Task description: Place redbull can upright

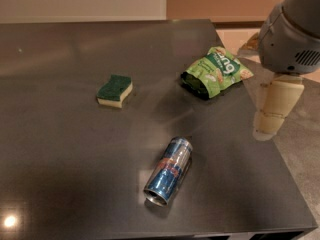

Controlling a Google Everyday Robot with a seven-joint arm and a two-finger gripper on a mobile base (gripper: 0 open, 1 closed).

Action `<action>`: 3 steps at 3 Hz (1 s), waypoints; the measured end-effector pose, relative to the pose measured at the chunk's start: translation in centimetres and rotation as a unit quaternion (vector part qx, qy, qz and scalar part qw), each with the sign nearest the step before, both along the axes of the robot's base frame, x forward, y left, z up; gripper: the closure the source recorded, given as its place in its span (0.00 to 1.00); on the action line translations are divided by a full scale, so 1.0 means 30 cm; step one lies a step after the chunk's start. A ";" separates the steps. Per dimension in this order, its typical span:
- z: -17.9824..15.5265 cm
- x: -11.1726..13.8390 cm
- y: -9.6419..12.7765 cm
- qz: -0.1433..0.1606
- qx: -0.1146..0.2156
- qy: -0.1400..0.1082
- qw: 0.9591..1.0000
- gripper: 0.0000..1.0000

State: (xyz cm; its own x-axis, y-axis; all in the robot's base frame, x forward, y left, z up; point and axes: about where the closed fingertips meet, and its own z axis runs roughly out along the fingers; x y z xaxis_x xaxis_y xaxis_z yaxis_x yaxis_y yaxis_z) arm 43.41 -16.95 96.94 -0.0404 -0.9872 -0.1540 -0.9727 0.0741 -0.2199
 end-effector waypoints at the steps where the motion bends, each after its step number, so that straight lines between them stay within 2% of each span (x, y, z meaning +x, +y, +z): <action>1: -0.049 -0.023 0.102 0.068 -0.009 0.019 0.997 0.00; 2: -0.105 -0.060 0.197 0.144 -0.024 0.037 0.989 0.00; 3: -0.154 -0.097 0.278 0.225 -0.046 0.051 0.972 0.00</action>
Offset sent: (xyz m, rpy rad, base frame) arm -0.0367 0.0863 -0.0582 -0.0955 0.1583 0.4886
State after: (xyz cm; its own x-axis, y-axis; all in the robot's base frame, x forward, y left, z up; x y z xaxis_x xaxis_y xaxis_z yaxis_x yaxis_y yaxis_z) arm 40.51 -8.62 92.34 0.3887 -0.9176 -0.0830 -0.9190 -0.3798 -0.1056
